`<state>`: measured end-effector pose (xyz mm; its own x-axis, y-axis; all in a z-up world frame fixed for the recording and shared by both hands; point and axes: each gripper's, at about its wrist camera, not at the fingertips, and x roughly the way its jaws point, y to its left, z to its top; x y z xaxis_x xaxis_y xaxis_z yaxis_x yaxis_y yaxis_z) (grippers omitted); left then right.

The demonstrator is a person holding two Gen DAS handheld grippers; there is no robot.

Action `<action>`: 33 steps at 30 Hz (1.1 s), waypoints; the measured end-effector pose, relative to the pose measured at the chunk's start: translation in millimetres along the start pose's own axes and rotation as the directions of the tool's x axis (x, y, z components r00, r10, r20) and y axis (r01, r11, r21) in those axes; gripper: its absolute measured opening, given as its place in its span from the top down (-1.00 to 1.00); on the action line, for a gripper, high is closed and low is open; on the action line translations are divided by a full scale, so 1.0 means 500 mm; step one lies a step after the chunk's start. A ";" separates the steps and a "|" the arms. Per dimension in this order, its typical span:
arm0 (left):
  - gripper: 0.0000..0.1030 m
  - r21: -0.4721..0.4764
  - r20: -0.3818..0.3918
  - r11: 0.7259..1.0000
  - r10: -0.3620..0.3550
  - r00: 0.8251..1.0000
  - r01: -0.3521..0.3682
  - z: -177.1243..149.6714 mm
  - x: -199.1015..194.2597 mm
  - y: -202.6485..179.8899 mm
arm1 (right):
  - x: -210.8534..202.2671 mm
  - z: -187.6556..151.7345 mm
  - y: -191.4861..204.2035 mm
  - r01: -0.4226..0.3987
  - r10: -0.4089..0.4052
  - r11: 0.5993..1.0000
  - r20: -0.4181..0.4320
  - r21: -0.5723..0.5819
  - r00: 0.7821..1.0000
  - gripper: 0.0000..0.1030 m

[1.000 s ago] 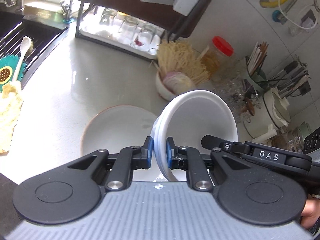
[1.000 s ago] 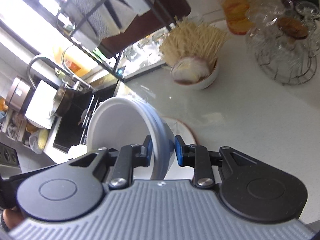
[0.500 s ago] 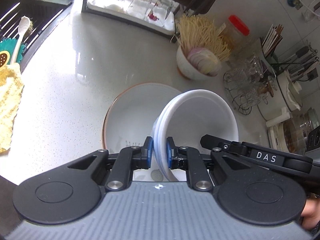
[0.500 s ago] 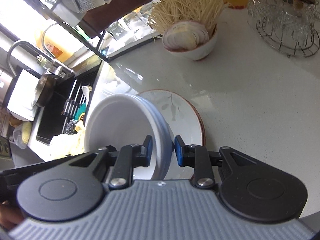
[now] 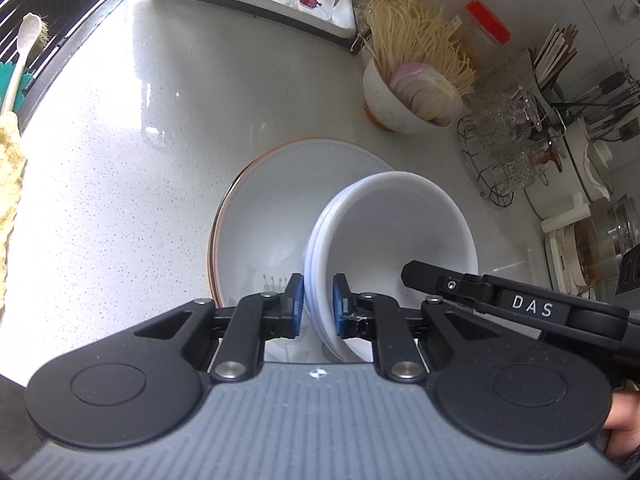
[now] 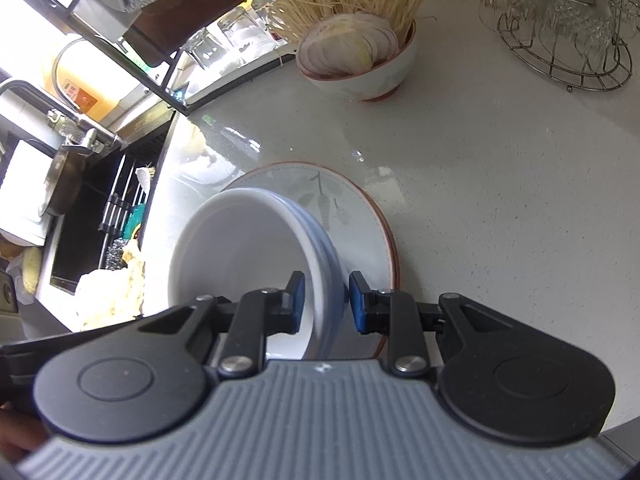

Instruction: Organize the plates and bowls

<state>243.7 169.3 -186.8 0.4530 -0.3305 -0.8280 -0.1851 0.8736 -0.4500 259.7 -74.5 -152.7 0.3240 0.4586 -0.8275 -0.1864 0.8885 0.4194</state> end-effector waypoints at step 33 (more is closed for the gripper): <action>0.18 0.157 0.202 0.987 0.015 0.979 -0.047 -0.026 -0.153 -0.106 | -0.191 0.016 0.020 -0.025 0.031 0.999 0.270 -0.027 0.962 0.06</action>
<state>207.6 143.6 -104.0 0.6174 -0.2385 -0.7496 -0.0673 0.9334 -0.3524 234.6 -109.1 -66.5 0.5562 0.4740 -0.6827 -0.2192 0.8760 0.4296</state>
